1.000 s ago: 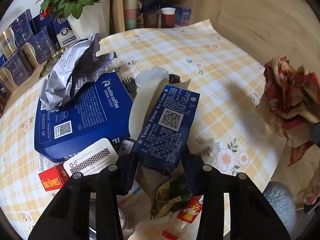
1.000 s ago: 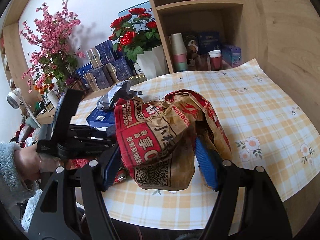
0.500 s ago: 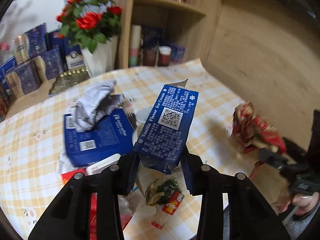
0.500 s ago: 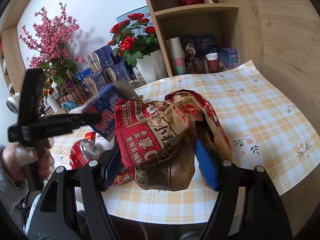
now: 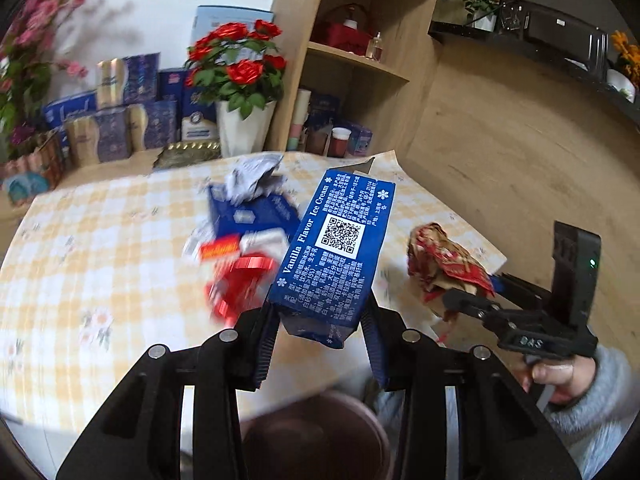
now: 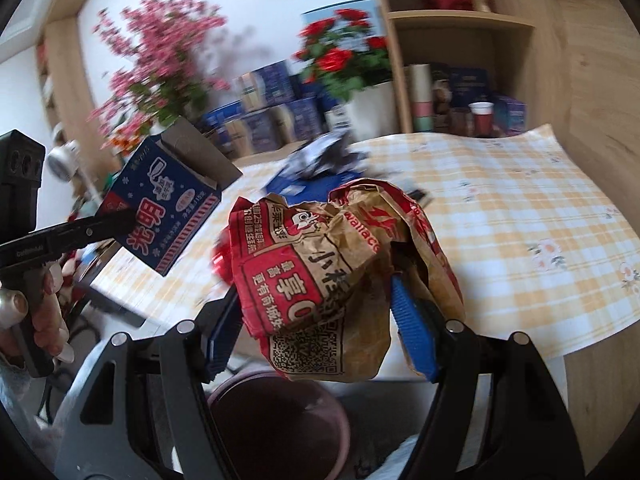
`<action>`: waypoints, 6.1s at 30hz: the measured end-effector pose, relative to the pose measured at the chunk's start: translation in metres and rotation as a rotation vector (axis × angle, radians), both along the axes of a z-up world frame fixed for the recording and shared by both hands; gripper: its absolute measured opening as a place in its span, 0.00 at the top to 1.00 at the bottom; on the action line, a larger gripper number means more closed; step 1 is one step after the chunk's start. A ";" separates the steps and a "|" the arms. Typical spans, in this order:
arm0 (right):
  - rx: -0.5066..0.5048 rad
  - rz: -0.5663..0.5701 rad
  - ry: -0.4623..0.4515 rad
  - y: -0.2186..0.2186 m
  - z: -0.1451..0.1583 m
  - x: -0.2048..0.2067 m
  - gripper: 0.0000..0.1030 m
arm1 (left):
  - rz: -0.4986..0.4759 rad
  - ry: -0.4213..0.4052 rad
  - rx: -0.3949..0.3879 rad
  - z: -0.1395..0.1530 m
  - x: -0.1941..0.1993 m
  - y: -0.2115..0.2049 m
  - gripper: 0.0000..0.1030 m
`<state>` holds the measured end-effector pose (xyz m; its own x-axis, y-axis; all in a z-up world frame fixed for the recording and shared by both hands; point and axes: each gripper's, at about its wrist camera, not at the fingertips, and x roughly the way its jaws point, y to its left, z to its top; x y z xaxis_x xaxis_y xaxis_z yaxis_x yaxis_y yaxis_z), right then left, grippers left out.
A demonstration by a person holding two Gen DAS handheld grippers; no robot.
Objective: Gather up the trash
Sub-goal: 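Carry the snack bag and ice cream box over the bin and release both, then return both tools from the bin toward the table, then grasp the red crushed can with the left tool while the right tool grasps the green wrapper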
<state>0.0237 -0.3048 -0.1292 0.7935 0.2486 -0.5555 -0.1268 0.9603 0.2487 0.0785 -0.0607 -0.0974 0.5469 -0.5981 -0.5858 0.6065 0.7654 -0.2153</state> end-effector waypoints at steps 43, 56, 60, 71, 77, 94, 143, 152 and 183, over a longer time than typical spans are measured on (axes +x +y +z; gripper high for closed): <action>0.152 0.124 0.565 0.087 -0.189 0.015 0.24 | 0.180 0.130 0.061 -0.094 -0.079 0.065 0.63; 0.141 0.026 0.291 0.065 -0.133 0.000 0.14 | 0.164 0.175 0.061 -0.101 -0.074 0.061 0.63; 0.088 -0.016 0.102 0.053 -0.089 -0.021 0.11 | 0.111 0.157 0.086 -0.096 -0.076 0.049 0.63; -0.091 -0.094 -0.187 0.030 -0.031 -0.036 0.06 | -0.076 0.042 0.162 -0.090 -0.069 0.011 0.63; -0.082 -0.149 -0.099 0.025 -0.054 -0.024 0.06 | -0.071 0.148 0.153 -0.128 -0.057 0.008 0.62; -0.137 -0.110 -0.080 0.042 -0.064 -0.028 0.06 | -0.079 0.330 0.256 -0.176 -0.043 -0.003 0.62; -0.086 -0.205 0.012 0.018 -0.062 -0.005 0.06 | 0.401 0.035 0.009 -0.065 -0.009 0.053 0.06; -0.115 -0.139 0.135 0.017 -0.069 0.028 0.06 | 0.274 0.077 0.006 -0.071 0.035 0.022 0.09; -0.185 0.055 0.155 0.022 -0.069 0.104 0.06 | -0.236 0.269 0.158 -0.107 0.175 -0.051 0.55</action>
